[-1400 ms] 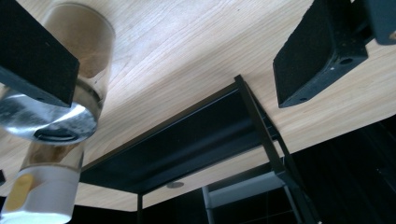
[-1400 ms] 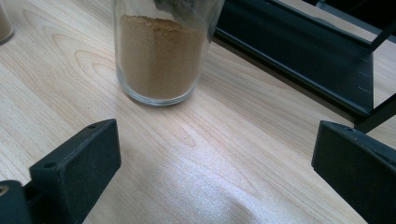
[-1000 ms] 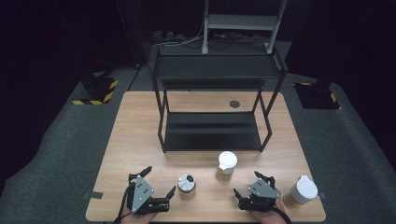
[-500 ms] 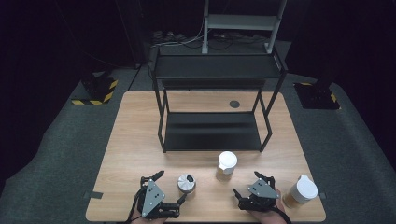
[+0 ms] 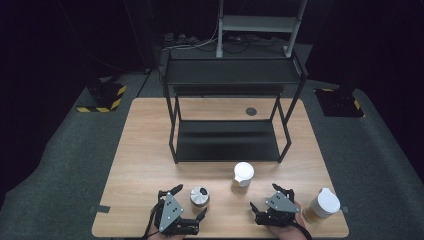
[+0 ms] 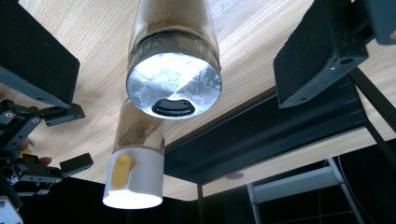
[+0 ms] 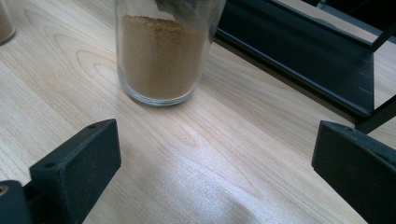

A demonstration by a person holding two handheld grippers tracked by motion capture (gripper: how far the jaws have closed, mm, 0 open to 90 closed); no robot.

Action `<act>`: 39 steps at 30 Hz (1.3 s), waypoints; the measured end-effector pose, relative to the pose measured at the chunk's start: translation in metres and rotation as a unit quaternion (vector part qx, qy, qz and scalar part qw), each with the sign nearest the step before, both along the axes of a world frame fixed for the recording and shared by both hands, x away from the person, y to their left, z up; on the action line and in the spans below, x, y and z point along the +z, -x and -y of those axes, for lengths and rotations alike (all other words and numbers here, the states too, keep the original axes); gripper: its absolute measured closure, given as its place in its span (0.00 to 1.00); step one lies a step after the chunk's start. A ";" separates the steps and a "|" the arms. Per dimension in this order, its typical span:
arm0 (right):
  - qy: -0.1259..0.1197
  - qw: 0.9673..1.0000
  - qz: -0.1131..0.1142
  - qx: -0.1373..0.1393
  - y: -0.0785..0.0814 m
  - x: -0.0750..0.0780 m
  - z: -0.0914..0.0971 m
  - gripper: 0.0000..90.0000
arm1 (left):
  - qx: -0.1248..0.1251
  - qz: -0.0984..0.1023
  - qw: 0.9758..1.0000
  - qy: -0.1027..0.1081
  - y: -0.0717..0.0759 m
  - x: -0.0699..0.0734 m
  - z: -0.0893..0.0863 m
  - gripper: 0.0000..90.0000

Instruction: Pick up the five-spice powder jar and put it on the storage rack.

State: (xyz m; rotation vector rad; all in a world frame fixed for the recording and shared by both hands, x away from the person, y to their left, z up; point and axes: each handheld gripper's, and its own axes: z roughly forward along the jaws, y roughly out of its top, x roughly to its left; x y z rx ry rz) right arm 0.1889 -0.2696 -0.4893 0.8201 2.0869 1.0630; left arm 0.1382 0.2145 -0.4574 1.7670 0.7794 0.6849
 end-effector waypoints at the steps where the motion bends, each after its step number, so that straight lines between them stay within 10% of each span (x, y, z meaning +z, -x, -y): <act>1: 0.000 1.000 0.000 0.000 0.000 0.000 0.000 0.01 | 0.000 -0.002 1.000 0.001 -0.001 -0.001 0.000 0.01; 22: -0.003 1.000 -0.004 0.002 -0.001 0.001 0.001 0.01 | 0.000 -0.023 1.000 0.021 -0.019 -0.022 0.004 0.06; 39: -0.004 1.000 -0.005 0.002 -0.002 0.001 0.002 0.01 | -0.020 -0.016 0.999 0.039 -0.023 -0.031 -0.001 0.36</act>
